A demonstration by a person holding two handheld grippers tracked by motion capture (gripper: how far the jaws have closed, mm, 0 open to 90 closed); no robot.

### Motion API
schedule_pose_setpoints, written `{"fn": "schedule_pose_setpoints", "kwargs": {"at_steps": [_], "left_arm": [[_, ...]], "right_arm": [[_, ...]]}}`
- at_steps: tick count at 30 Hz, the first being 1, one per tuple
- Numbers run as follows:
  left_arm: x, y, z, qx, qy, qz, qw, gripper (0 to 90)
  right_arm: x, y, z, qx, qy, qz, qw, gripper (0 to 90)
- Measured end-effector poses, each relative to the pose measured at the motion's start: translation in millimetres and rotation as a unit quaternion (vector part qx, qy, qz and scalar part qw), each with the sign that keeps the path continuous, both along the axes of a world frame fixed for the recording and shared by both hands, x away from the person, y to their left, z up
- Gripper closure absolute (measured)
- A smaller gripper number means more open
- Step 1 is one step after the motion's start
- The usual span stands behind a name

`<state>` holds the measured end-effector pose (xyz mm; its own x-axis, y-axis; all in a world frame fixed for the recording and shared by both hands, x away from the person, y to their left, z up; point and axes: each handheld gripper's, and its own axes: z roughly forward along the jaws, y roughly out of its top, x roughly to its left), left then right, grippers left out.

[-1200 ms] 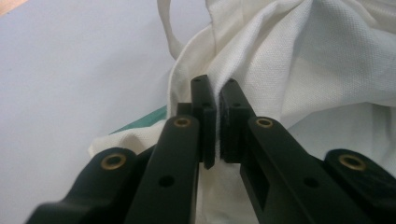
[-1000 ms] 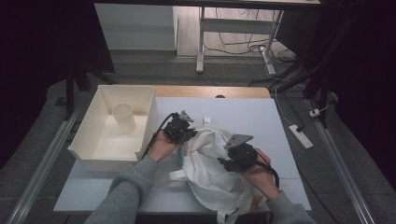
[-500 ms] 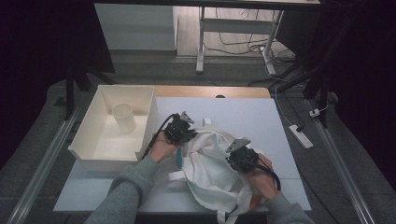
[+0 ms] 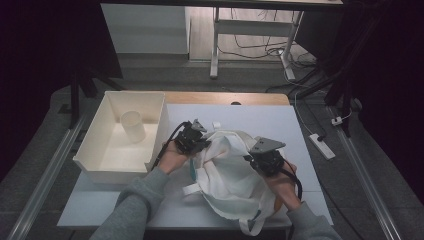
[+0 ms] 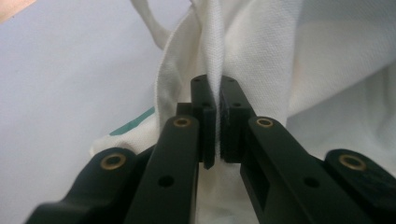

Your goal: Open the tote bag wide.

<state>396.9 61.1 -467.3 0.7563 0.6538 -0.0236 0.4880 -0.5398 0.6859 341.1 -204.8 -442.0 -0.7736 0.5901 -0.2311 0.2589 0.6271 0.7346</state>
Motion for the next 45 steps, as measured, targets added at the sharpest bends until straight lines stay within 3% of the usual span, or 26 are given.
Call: {"fn": "schedule_pose_setpoints", "kwargs": {"at_steps": [2,7,11,12,16,21,29,40,43,45], "left_arm": [[1.0,-1.2,-1.8,0.004,0.002,0.002,1.0,86.2],[3.0,-4.1,-5.4,0.012,0.004,0.005,0.9999,86.1],[3.7,-6.6,-7.6,0.016,0.005,0.004,0.9999,86.1],[3.8,-7.2,-8.2,0.018,0.004,0.004,0.9998,86.1],[4.7,-9.3,-10.9,0.024,0.005,0.008,0.9997,86.0],[5.5,-10.0,-12.8,0.027,0.007,0.011,0.9996,85.9],[6.0,-13.5,-16.1,0.032,0.008,0.008,0.9994,85.9],[5.9,-11.6,-15.2,0.027,0.005,0.005,0.9996,83.6],[4.8,-9.3,-12.5,0.02,0.002,0.005,0.9998,80.4],[3.1,-7.2,-8.8,0.014,-0.004,0.008,0.9999,76.5]], "right_arm": [[10.4,-5.0,-3.3,0.024,0.022,-0.008,0.9994,88.8],[42.5,-15.4,-14.8,0.075,0.072,-0.032,0.994,88.9],[70.2,-24.4,-26.8,0.129,0.119,-0.06,0.9826,88.9],[74.0,-24.4,-28.8,0.132,0.123,-0.065,0.9815,88.9],[90.6,-20.1,-38.1,0.113,0.125,-0.088,0.9818,88.9],[105.9,-14.7,-43.5,0.087,0.112,-0.098,0.985,88.9],[121.1,-13.7,-54.1,0.073,0.12,-0.112,0.9839,88.9],[115.6,-12.5,-52.2,0.067,0.108,-0.108,0.9859,87.0],[110.3,-11.4,-46.1,0.065,0.099,-0.097,0.9882,81.6],[105.0,-10.4,-39.7,0.062,0.096,-0.083,0.99,72.4]]}}
